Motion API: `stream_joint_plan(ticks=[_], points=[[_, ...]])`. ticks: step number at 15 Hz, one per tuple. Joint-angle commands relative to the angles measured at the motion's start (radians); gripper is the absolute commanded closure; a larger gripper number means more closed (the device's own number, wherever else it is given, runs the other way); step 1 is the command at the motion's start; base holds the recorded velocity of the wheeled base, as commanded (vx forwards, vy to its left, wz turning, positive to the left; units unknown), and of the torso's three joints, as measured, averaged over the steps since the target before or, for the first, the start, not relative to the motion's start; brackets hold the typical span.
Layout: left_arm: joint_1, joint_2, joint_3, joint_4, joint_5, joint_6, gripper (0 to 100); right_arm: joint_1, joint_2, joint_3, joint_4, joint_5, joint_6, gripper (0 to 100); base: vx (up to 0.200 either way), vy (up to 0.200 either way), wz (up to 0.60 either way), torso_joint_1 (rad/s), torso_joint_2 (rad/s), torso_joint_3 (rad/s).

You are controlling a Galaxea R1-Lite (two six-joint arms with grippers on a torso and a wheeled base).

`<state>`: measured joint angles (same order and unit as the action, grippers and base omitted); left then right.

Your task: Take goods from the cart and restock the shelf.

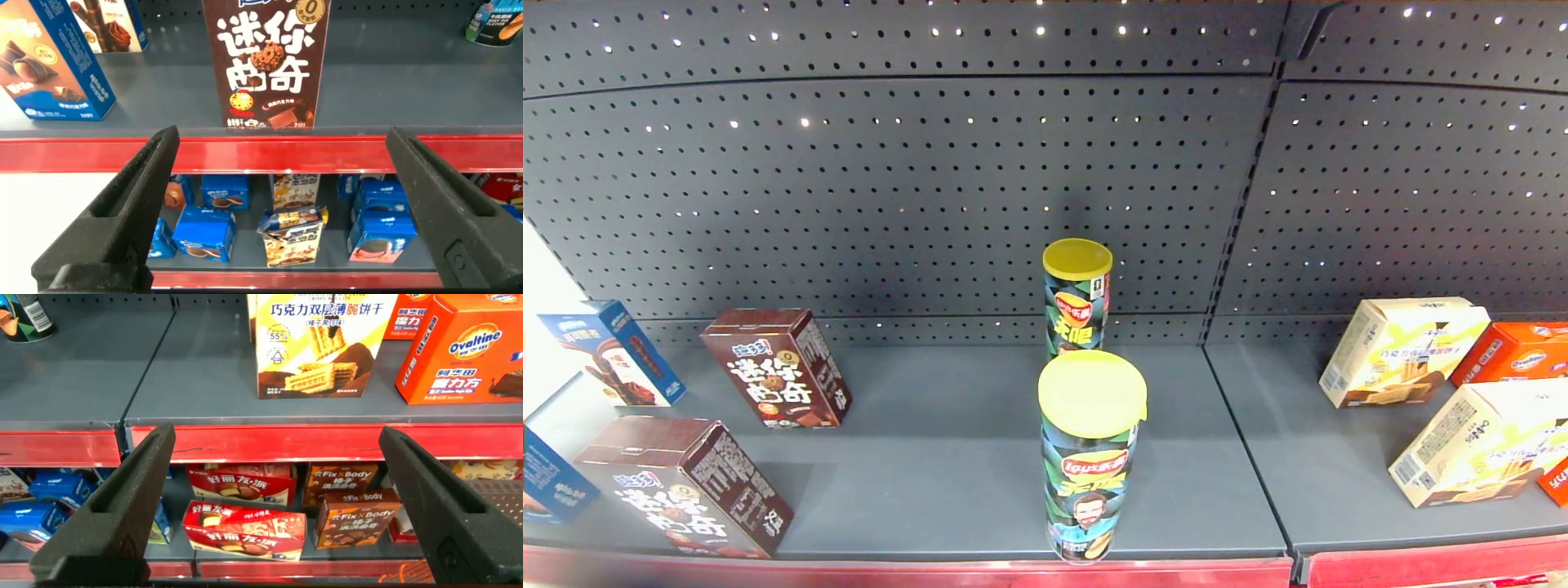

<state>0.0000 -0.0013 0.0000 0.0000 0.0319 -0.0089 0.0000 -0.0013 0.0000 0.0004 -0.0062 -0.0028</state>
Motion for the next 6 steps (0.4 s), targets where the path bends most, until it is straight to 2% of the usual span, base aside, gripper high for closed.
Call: stream_joint_plan(ticks=[1,6], points=[[0.0,0.001,0.0,0.0,0.0,0.0,0,0.0,0.001,0.0,0.0,0.0,0.0,0,0.0,0.0,0.0,0.0,0.0,0.0],[0.002,0.001,0.0,-0.002,-0.001,0.0,0,0.0,0.001,0.0,0.0,-0.001,0.0,0,0.0,0.0,0.0,0.0,0.0,0.0]])
